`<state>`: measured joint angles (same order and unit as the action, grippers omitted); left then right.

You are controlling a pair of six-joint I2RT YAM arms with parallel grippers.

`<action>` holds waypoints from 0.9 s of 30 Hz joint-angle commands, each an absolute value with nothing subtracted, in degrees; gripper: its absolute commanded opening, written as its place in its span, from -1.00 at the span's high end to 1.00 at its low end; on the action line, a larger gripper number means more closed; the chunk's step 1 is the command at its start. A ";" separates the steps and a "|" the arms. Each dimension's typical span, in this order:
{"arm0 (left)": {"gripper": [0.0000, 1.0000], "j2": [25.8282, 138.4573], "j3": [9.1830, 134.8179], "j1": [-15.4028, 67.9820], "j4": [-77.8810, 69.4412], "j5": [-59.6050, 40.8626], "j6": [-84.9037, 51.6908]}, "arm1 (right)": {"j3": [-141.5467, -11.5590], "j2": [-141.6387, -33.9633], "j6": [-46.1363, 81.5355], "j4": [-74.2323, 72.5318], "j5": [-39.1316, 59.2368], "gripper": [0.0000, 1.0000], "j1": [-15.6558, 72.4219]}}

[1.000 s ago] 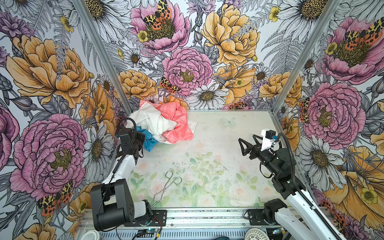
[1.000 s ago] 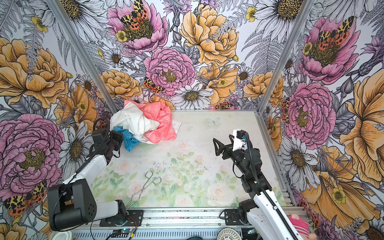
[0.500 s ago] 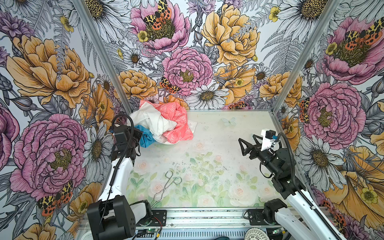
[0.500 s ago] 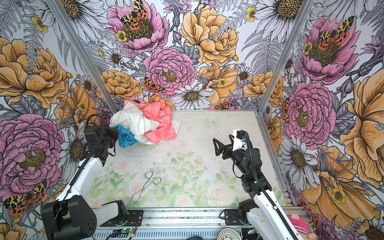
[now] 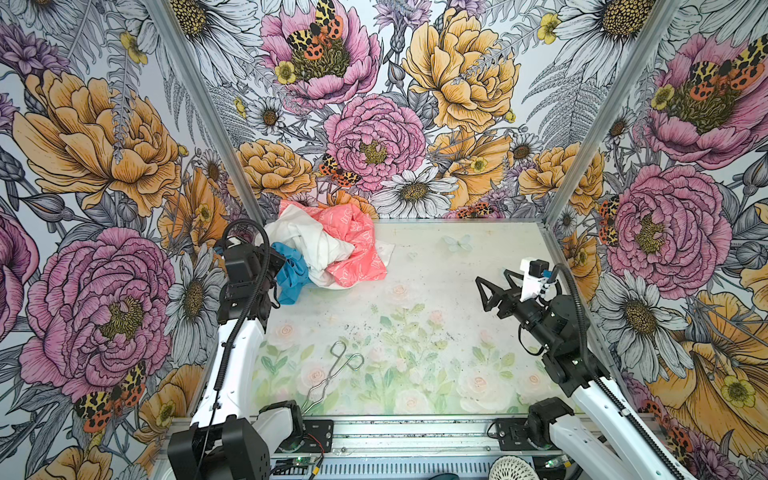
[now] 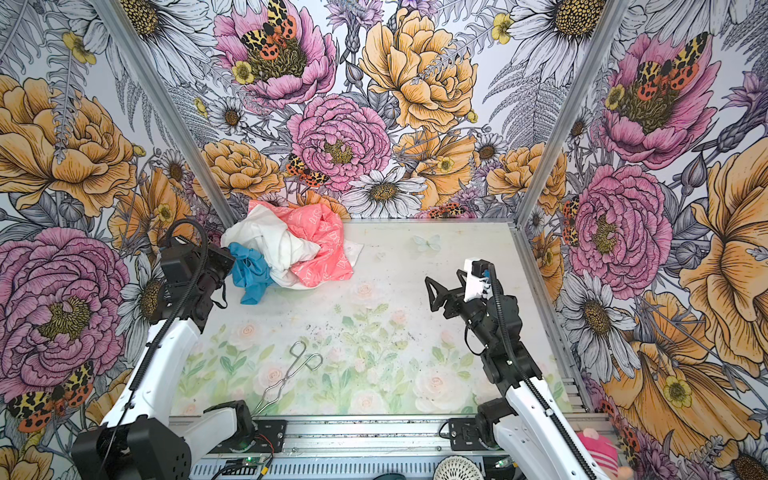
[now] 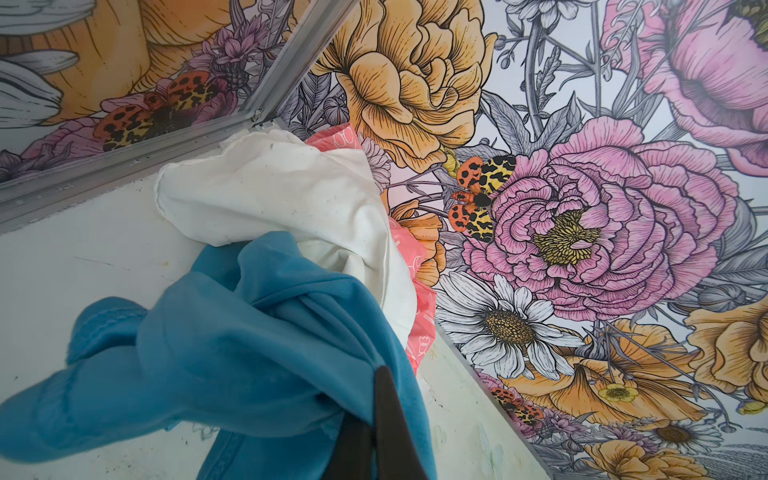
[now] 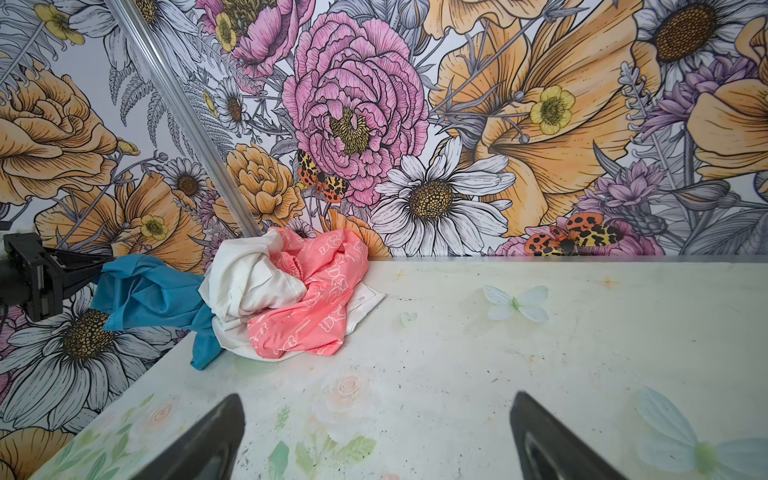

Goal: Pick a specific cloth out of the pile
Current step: 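Lift the teal cloth with the left gripper, pulling it out of the pile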

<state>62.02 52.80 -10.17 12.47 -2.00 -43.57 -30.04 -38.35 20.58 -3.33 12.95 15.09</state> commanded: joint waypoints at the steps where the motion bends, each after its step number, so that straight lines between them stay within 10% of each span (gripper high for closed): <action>1: 1.00 59.56 56.17 -9.60 12.20 0.42 -40.46 | -30.48 -38.58 21.22 -4.71 13.80 -0.99 15.38; 27: 1.00 55.11 64.86 -9.23 17.09 3.98 -33.66 | -29.81 -39.20 21.57 -5.14 14.52 -0.99 15.46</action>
<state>56.25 62.70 -9.82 18.09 2.57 -35.66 -30.04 -39.09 21.10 -3.60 13.43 15.09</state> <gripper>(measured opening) 0.051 0.995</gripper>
